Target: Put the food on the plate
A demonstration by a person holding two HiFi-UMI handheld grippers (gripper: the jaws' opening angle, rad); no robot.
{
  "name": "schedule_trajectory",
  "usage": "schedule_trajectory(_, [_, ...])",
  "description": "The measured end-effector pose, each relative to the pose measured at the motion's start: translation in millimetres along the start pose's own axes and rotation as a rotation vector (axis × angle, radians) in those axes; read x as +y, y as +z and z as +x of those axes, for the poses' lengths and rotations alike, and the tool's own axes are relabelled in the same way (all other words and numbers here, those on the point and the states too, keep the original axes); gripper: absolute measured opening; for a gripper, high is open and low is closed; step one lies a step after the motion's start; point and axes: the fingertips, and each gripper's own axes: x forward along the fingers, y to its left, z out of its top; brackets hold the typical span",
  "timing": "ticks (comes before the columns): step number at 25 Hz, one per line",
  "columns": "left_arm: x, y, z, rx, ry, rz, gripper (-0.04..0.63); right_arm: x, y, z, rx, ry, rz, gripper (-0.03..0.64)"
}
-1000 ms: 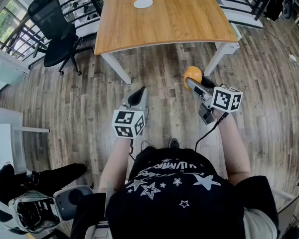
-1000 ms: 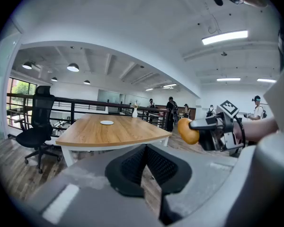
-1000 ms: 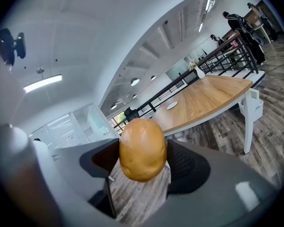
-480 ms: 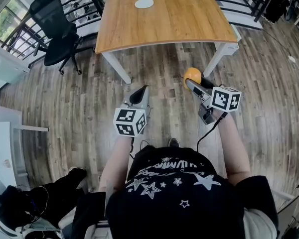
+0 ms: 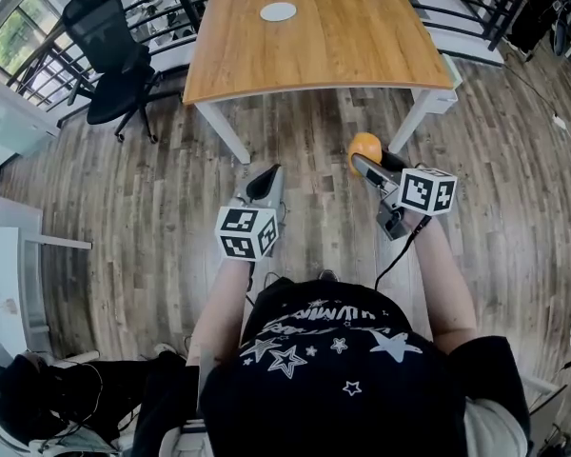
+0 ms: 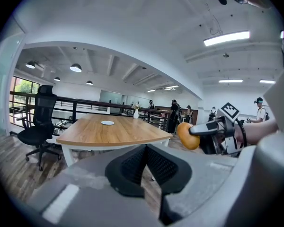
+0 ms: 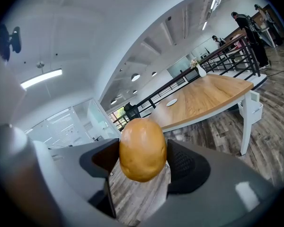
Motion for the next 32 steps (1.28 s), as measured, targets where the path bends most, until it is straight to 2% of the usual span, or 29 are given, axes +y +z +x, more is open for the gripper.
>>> schedule_trajectory(14, [-4.3, -13.4, 2.3, 0.017, 0.051, -0.028, 0.002, -23.7, -8.1, 10.4, 0.050, 0.035, 0.032, 0.322])
schedule_trajectory(20, [23.7, -8.0, 20.2, 0.010, 0.059, -0.047, 0.002, -29.6, -1.4, 34.2, 0.069, 0.033, 0.039, 0.322])
schedule_trajectory(27, [55.4, -7.8, 62.0, 0.020, 0.033, -0.054, 0.002, -61.6, 18.8, 66.0, 0.057, -0.025, 0.059, 0.322])
schedule_trajectory(32, [101.7, 4.7, 96.6, 0.030, 0.029, -0.072, 0.002, -74.7, 39.4, 116.1, 0.075, -0.037, 0.072, 0.322])
